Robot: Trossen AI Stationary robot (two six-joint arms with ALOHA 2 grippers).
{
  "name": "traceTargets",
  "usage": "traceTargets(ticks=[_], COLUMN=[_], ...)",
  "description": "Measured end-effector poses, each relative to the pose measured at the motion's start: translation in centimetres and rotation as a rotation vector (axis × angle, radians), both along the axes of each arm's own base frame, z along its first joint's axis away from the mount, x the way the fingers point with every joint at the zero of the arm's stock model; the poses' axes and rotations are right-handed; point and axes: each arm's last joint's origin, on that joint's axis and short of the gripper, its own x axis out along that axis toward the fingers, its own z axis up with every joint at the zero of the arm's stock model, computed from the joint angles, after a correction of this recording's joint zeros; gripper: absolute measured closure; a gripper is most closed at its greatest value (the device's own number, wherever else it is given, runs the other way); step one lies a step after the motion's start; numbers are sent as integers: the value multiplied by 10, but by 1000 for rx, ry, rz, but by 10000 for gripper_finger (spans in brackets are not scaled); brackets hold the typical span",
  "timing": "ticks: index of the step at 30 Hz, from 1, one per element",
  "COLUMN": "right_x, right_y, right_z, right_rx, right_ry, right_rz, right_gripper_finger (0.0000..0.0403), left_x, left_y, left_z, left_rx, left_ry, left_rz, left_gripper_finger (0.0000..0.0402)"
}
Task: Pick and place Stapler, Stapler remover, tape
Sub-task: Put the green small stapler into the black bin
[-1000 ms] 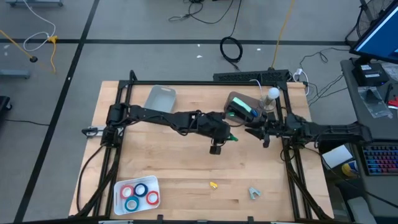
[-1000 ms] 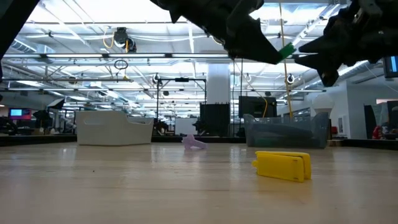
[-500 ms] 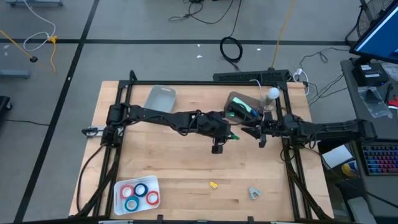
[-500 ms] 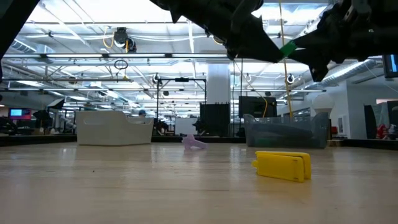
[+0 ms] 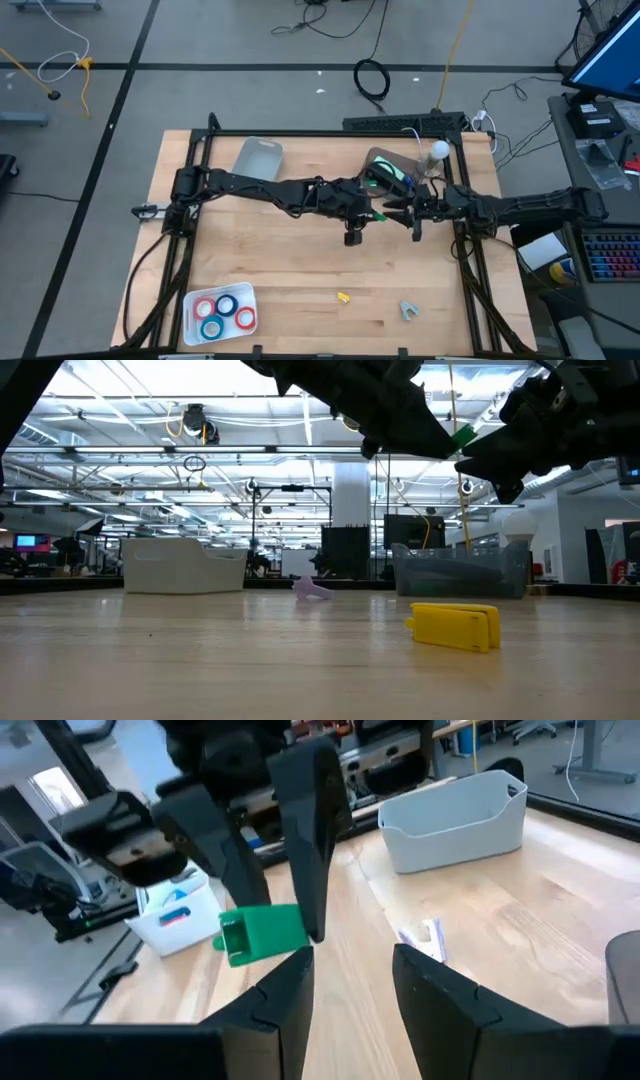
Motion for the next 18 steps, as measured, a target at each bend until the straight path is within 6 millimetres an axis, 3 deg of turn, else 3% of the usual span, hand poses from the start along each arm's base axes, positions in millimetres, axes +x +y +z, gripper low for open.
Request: traceTargets(ticks=[12, 18], right_x=[1, 1], right_y=[0, 0], right_z=[-1, -2], right_rx=[-73, -68], right_ry=[13, 23], right_rz=[3, 13], right_gripper_finger=[187, 174], left_x=[-6, -8], left_y=[1, 2], left_z=[-9, -13], left_rx=[-28, -12], left_ry=[111, 150], left_rz=[45, 86], left_gripper_finger=[328, 328])
